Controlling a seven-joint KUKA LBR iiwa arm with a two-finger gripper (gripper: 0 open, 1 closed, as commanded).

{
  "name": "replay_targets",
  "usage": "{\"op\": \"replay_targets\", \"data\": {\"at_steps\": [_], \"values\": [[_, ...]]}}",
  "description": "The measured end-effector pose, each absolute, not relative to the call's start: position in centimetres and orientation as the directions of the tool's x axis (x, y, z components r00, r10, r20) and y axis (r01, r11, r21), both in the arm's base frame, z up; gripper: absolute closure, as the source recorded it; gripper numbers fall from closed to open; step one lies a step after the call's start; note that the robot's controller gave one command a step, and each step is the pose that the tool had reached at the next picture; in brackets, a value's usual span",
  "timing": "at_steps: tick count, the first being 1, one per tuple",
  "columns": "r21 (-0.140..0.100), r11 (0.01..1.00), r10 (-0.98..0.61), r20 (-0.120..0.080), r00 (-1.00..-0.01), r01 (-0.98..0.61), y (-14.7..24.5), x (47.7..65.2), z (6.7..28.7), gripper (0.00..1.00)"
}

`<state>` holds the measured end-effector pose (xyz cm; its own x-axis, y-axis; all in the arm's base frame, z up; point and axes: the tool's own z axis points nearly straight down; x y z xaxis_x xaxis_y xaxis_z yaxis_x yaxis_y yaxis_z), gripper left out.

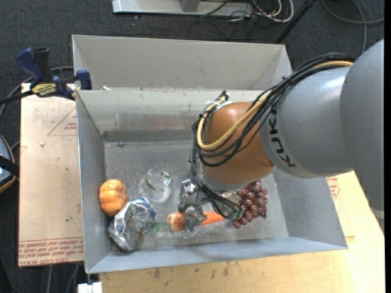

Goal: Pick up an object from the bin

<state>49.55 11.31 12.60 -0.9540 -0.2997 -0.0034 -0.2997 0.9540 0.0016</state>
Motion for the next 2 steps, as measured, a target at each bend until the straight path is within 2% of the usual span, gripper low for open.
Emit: {"op": "replay_targets", "data": {"at_steps": [2], "values": [[0.001,0.954,-0.299,-0.003,-0.954,-0.299,11.3,49.6,15.4,1.0]]}}
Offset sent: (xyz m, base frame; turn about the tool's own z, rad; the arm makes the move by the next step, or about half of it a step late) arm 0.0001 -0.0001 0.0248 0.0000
